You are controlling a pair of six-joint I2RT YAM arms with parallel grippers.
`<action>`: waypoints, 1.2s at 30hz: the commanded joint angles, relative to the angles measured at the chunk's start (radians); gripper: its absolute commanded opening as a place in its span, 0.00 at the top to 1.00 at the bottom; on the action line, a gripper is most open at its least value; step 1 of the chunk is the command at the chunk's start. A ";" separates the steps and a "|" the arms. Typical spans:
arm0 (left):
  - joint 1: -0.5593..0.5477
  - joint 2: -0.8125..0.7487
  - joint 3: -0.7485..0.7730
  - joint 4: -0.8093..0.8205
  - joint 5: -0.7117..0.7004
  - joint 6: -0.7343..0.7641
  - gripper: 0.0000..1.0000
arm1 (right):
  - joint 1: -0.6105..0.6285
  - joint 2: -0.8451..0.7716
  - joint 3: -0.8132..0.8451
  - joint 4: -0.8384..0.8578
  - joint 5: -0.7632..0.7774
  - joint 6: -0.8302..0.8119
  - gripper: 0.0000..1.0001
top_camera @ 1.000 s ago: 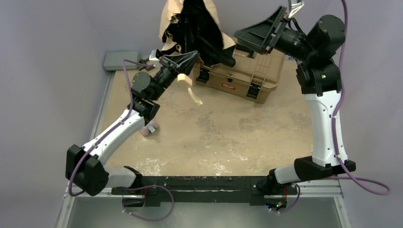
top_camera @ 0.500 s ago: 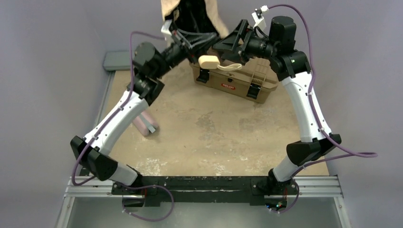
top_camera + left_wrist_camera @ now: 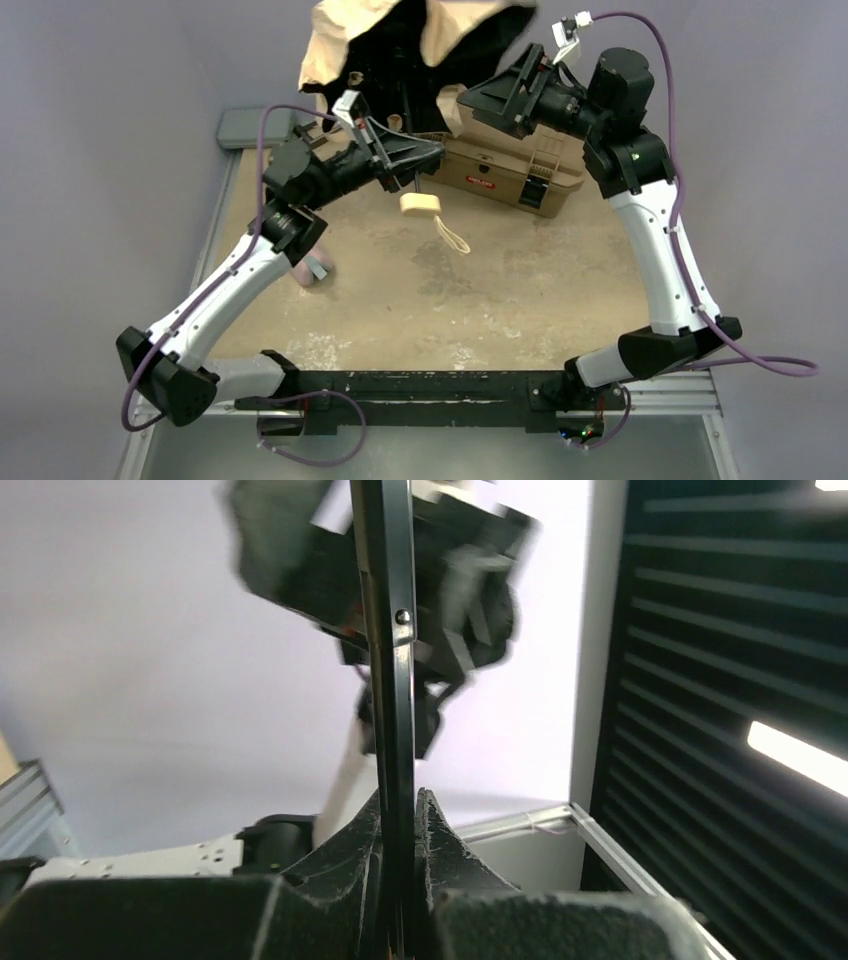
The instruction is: Open the umbrella
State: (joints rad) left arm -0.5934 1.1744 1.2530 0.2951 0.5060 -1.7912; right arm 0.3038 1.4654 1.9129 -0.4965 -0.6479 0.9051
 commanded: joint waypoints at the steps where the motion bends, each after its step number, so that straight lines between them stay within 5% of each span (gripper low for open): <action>1: -0.012 0.043 0.071 0.120 0.097 0.033 1.00 | 0.035 -0.006 -0.029 0.233 -0.049 0.099 0.21; 8: -0.029 0.052 0.080 0.064 0.072 0.050 1.00 | 0.094 0.058 0.055 0.097 0.108 0.101 0.30; 16: -0.061 0.038 0.196 -0.360 0.012 0.139 1.00 | 0.184 0.160 0.206 -0.155 0.354 0.017 0.43; 23: -0.097 -0.041 0.026 -0.205 -0.142 -0.105 1.00 | 0.217 0.173 0.107 -0.026 0.448 0.044 0.43; 27: -0.149 -0.112 -0.074 -0.211 -0.229 -0.256 1.00 | 0.261 0.282 0.233 -0.188 0.474 0.031 0.45; 30: -0.194 -0.179 -0.117 -0.323 -0.289 -0.334 1.00 | 0.324 0.316 0.229 -0.328 0.481 0.032 0.45; 36: -0.197 -0.293 -0.272 -0.527 -0.193 -0.437 1.00 | 0.385 0.227 -0.078 -0.420 0.501 0.051 0.39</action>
State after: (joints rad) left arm -0.7910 0.9745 1.0714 -0.1864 0.2836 -2.0972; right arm 0.6674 1.7630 1.9591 -0.7761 -0.1921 0.9543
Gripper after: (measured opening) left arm 0.059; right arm 0.579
